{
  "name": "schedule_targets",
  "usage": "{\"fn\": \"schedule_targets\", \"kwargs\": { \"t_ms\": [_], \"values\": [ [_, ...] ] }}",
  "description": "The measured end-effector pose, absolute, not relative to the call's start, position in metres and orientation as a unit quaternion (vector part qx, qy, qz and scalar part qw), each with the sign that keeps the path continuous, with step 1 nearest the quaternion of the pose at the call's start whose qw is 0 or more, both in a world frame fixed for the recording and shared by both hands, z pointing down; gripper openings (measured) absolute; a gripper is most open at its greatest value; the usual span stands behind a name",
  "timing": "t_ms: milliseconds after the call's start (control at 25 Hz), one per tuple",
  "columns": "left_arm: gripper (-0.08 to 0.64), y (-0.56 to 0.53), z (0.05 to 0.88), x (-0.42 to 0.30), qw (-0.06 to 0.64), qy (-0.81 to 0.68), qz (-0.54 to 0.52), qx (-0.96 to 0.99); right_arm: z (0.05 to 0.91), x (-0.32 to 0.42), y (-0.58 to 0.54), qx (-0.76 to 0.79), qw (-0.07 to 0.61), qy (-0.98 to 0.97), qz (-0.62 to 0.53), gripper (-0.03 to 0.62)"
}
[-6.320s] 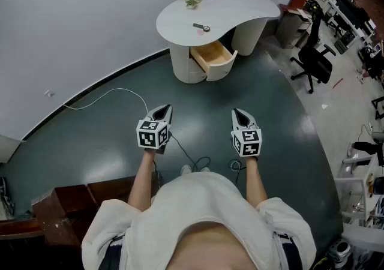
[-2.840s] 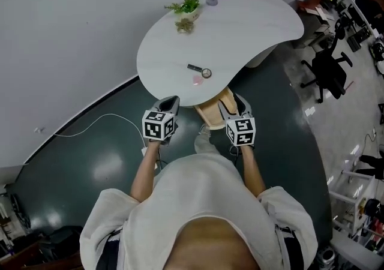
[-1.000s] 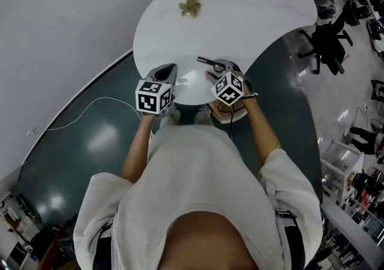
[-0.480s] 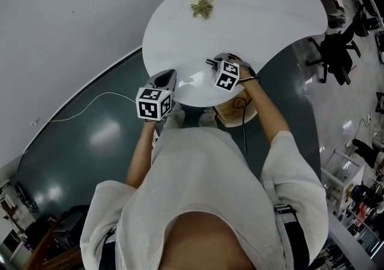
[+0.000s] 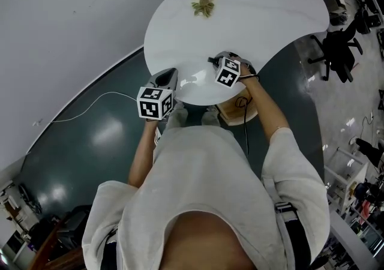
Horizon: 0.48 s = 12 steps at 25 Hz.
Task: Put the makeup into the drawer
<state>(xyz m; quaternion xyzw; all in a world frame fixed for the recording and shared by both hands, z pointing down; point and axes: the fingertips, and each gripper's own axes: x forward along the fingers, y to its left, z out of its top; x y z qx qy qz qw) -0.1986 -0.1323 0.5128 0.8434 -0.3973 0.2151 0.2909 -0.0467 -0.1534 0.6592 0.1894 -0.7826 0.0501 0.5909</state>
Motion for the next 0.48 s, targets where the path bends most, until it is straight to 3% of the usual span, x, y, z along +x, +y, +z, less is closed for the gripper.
{"fn": "schedule_targets", "kwargs": {
  "t_ms": [480],
  "values": [
    [0.012,-0.137,0.506,-0.141,0.261,-0.318,0.230,0.882,0.561,0.002,-0.144,0.476,0.316,-0.797,0.194,0.087]
  ]
}}
